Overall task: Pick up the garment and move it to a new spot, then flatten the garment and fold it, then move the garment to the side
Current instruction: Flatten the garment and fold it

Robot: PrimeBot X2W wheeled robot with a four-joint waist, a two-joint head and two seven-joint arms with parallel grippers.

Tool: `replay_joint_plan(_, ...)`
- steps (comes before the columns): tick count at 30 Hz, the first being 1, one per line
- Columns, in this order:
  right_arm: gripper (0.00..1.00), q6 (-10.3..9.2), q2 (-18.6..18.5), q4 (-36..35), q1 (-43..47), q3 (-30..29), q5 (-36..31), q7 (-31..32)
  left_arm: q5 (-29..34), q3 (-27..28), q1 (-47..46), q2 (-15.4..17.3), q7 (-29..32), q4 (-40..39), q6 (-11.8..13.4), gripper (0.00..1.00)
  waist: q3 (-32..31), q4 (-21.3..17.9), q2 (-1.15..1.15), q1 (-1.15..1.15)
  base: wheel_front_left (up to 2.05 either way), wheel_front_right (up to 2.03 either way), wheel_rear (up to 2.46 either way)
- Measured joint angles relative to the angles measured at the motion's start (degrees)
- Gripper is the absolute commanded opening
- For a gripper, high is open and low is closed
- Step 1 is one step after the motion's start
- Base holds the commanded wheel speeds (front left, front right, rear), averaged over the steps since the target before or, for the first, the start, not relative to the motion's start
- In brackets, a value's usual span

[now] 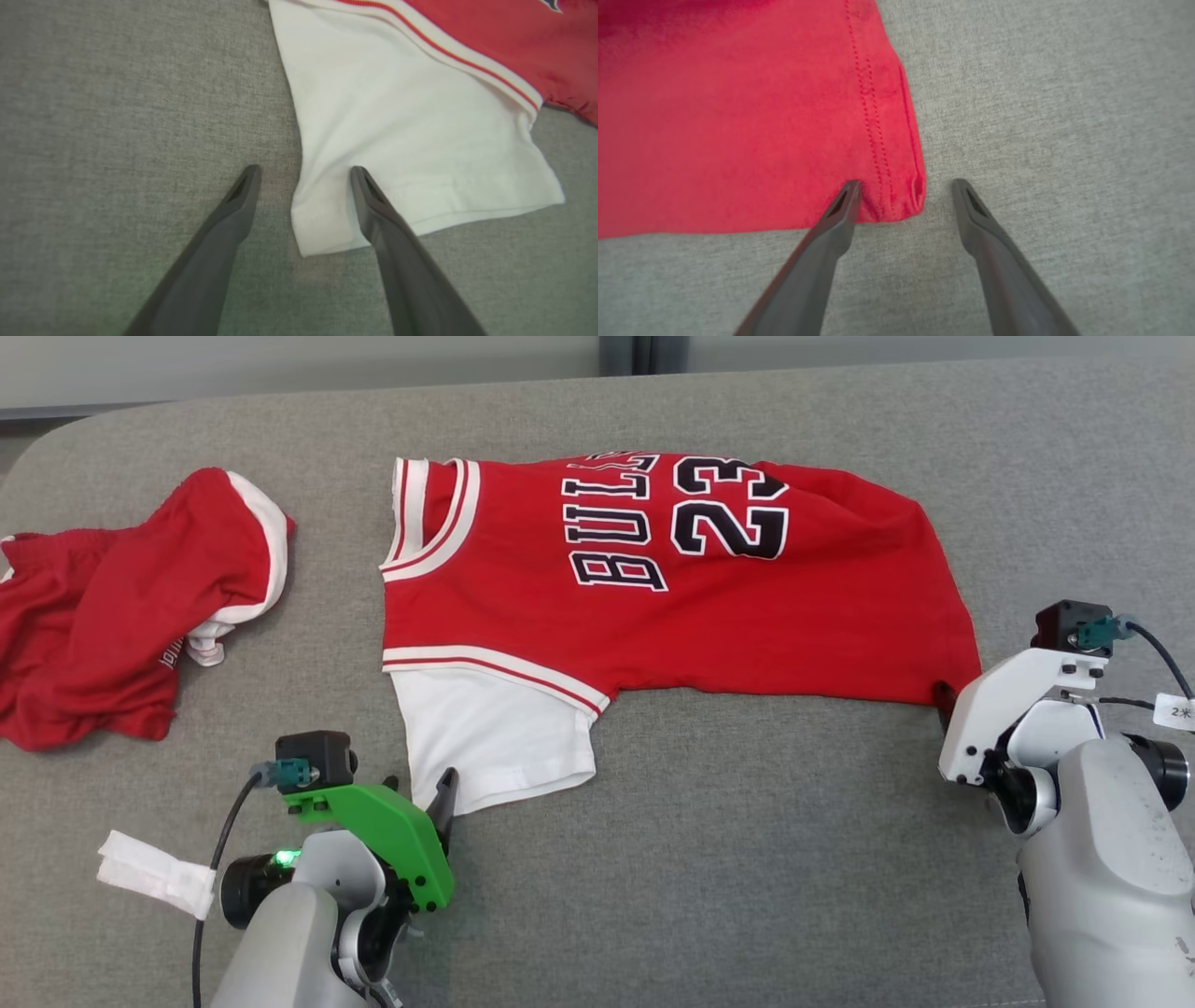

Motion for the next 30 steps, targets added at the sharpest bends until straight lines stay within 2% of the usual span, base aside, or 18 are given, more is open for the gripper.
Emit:
replay_joint_plan(3, 1.00, -0.02, -0.33, 1.57, -0.62, 1.60, 0.41, 0.46, -1.26, -0.65, -0.26, 0.30, 3.04, -0.73, -0.33, 1.00, 0.66, 0.10, 0.00, 0.00, 0.00, 0.00, 0.00)
replay_joint_plan(4, 1.00, -0.02, -0.42, 1.85, -0.64, 1.76, 0.71, 0.67, -1.63, -0.83, -0.25, 0.47, 3.71, -0.99, -0.68, 0.89, 0.75, 0.10, 0.00, 0.00, 0.00, 0.00, 0.00)
replay_joint_plan(5, 0.96, -0.02, -0.46, 1.98, -0.73, 1.89, 0.84, 0.67, -1.89, -1.11, -0.24, 0.68, 4.45, -1.38, -0.97, 0.48, 0.84, 0.10, 0.00, 0.00, 0.00, 0.00, 0.00)
replay_joint_plan(6, 0.30, -0.02, -0.46, 1.99, -0.75, 1.90, 0.85, 0.24, -1.91, -1.40, -0.17, 0.81, 4.95, -1.81, -1.31, 0.00, 0.89, 0.09, 0.00, 0.00, 0.00, 0.00, 0.00)
replay_joint_plan(7, 0.00, -0.01, -0.43, 2.00, -0.75, 1.93, 0.81, -0.22, -2.04, -1.56, -0.08, 0.86, 5.19, -2.05, -1.47, 0.00, 0.91, 0.07, 0.00, 0.00, 0.00, 0.00, 0.00)
replay_joint_plan(14, 0.00, 0.02, 0.23, 1.11, -0.70, 1.96, 1.98, -5.65, -3.50, -2.40, 0.88, -0.04, 1.25, -3.07, -3.25, 0.00, -0.05, -0.17, 0.00, 0.00, 0.00, 0.00, 0.00)
replay_joint_plan(18, 0.00, 0.02, 0.21, -2.56, -0.43, 2.85, 4.52, -7.82, -5.71, -2.04, 1.48, -0.21, -1.22, -5.86, -4.76, 0.00, -1.02, -0.43, 0.00, 0.00, 0.00, 0.00, 0.00)
replay_joint_plan(22, 0.00, 0.02, -0.36, -10.07, 0.05, 4.49, 7.98, -8.61, -13.23, -0.20, 1.07, -0.34, -2.18, -13.19, -6.05, 0.00, -1.23, -0.98, 0.00, 0.00, 0.00, 0.00, 0.00)
replay_joint_plan(25, 0.00, 0.02, -2.11, -16.61, 0.12, 5.82, 9.65, -8.33, -15.95, 0.75, -1.24, 0.10, -1.59, -18.68, -6.39, 0.00, -0.82, -1.29, 0.00, 0.00, 0.00, 0.00, 0.00)
replay_joint_plan(30, 0.00, 0.01, -3.15, -23.79, -3.13, 7.68, 13.81, -5.19, -20.12, 2.59, -9.47, 1.58, 3.67, -22.37, -6.23, 0.00, 1.33, -2.00, 0.00, 0.00, 0.00, 0.00, 0.00)
